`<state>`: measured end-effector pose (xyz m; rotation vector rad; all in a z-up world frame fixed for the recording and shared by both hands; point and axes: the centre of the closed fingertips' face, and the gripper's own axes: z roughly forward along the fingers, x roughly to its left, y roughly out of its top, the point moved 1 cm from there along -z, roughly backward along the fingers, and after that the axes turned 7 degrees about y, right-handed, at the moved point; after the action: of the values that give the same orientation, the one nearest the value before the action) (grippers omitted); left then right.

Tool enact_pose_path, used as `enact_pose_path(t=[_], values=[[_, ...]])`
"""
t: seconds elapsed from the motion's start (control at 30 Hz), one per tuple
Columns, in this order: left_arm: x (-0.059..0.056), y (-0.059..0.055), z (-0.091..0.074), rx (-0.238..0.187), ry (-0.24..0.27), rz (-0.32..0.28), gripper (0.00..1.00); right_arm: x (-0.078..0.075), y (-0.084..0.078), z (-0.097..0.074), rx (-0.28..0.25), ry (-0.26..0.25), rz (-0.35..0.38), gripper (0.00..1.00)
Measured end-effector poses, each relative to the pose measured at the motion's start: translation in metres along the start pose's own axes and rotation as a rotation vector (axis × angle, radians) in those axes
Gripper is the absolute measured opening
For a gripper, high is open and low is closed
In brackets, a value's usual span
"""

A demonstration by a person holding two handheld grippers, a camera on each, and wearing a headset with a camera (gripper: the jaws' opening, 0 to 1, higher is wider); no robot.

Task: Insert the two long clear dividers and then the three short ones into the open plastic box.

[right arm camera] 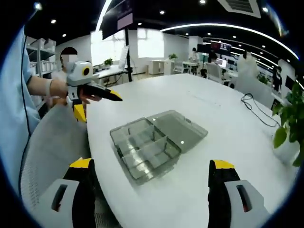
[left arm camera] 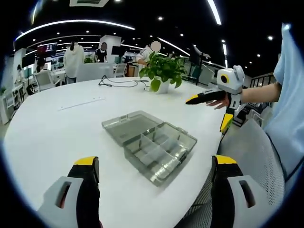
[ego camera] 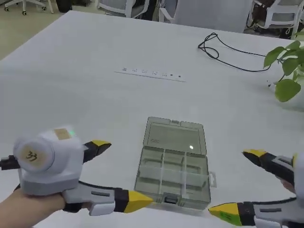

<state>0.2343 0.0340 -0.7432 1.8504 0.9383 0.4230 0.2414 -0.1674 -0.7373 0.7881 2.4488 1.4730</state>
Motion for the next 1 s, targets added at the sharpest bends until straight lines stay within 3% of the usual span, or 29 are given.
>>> enact_pose_path(t=[0.1, 0.2, 0.27, 0.33, 0.53, 0.67, 0.8, 1.0], values=[[0.001, -0.003, 0.0, 0.003, 0.012, -0.001, 1.0, -0.005, -0.009, -0.008, -0.024, -0.051, 0.045, 1.0], [0.002, -0.002, -0.001, -0.032, 0.043, -0.02, 1.0, -0.006, -0.017, -0.011, -0.026, -0.084, 0.096, 1.0], [0.003, -0.006, 0.001, -0.017, 0.054, 0.02, 1.0, -0.006, -0.014, -0.018, -0.082, -0.127, 0.1, 1.0], [0.006, -0.008, 0.005, -0.002, 0.079, 0.064, 1.0, -0.006, -0.019, -0.024, -0.098, -0.152, 0.125, 1.0], [0.01, -0.009, 0.003, -0.026, 0.11, 0.057, 1.0, -0.01, -0.019, -0.032, -0.17, -0.258, 0.149, 1.0], [0.013, -0.009, 0.0, -0.033, 0.119, 0.051, 1.0, -0.007, -0.019, -0.031, -0.198, -0.263, 0.163, 1.0], [0.019, -0.004, -0.003, -0.063, 0.142, 0.03, 1.0, -0.005, -0.021, -0.033, -0.194, -0.267, 0.153, 1.0], [0.019, -0.006, -0.002, -0.055, 0.141, 0.03, 1.0, -0.006, -0.027, -0.037, -0.162, -0.25, 0.156, 1.0]])
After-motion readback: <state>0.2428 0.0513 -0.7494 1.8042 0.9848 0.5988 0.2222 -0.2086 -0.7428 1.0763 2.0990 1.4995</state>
